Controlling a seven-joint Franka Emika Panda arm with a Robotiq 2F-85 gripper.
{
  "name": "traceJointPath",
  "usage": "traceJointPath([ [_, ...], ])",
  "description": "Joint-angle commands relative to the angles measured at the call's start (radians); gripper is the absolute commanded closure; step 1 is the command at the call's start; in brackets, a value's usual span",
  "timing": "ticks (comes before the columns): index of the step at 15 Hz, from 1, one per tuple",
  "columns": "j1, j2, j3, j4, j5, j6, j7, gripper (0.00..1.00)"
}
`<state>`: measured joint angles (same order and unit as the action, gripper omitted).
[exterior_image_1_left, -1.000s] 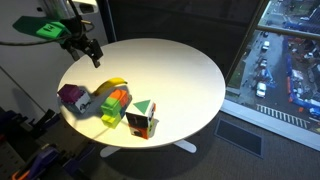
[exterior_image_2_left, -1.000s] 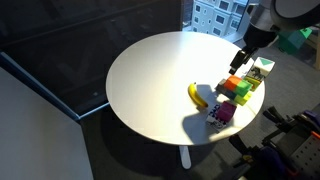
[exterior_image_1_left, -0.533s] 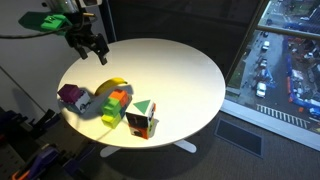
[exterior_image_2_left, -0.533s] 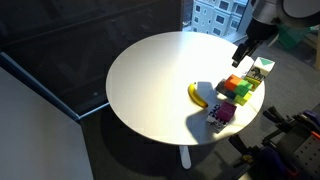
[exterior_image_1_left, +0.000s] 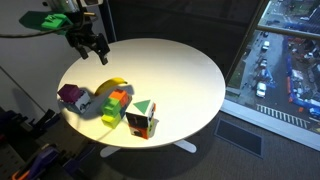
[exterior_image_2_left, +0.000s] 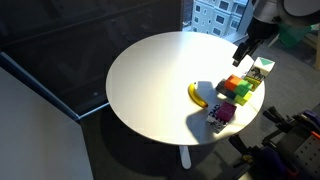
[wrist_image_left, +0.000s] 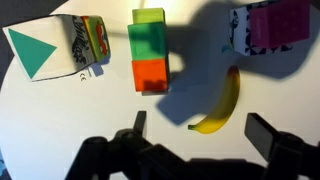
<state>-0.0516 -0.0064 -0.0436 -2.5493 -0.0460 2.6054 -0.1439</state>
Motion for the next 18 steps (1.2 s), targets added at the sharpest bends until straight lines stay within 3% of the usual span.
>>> traceJointPath([
  [1, 0.002, -0.001, -0.001, 0.001, 0.0, -0.002, 0.001, 0.0],
  [18, -0.03, 0.224, -0.008, 0.185, 0.093, 0.075, -0.005, 0.0],
])
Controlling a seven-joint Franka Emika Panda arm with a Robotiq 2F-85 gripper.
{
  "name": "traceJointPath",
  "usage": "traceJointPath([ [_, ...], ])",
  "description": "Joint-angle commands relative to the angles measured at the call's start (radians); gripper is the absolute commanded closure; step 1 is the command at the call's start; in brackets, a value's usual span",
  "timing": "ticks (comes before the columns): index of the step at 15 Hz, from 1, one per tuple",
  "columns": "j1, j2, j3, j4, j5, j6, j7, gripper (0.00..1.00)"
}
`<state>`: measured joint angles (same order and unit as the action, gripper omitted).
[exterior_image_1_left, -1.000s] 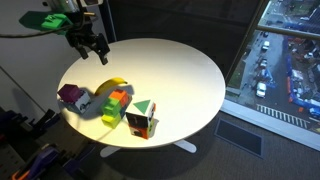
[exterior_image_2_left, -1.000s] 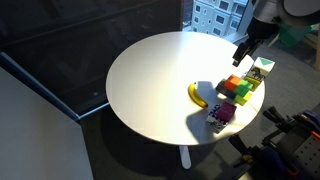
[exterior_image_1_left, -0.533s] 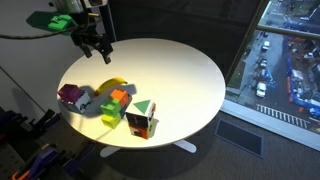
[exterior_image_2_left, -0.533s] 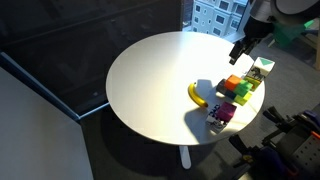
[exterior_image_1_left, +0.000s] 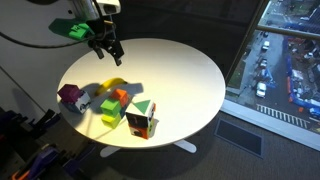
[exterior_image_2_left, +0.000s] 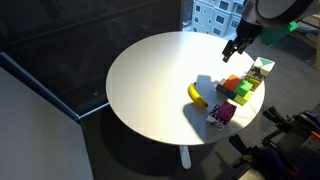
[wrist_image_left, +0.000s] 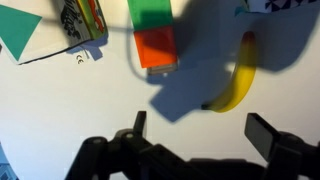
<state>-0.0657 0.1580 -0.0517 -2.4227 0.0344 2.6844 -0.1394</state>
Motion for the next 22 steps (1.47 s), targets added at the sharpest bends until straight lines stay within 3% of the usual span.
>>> traceJointPath([
  [1, -0.021, 0.08, 0.0, 0.073, 0.01, -0.008, -0.01, 0.0],
  [8, -0.062, 0.176, 0.023, 0.129, 0.019, -0.029, -0.062, 0.0],
  [22, -0.112, 0.246, 0.046, 0.106, 0.015, 0.031, -0.134, 0.0],
])
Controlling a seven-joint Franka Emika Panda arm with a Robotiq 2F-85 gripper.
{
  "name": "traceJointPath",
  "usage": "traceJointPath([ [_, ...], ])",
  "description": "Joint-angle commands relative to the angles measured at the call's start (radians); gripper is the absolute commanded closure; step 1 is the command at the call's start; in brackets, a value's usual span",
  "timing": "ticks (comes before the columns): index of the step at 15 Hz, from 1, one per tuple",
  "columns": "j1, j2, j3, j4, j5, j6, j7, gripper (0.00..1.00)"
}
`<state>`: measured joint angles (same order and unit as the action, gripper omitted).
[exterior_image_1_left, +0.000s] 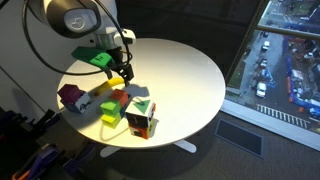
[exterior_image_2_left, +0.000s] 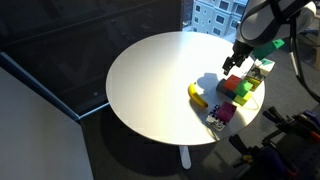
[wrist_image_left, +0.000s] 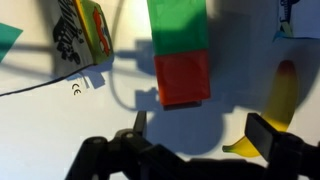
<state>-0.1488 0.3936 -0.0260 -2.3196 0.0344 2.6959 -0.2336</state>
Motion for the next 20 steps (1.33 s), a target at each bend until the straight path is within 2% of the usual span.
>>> traceJointPath([
  [1, -0.032, 0.015, 0.021, 0.001, 0.014, 0.026, -0.044, 0.0],
  [9, -0.05, 0.044, 0.037, -0.018, 0.009, 0.104, -0.052, 0.0],
  [20, -0.059, 0.067, 0.039, -0.039, 0.001, 0.129, -0.046, 0.0],
])
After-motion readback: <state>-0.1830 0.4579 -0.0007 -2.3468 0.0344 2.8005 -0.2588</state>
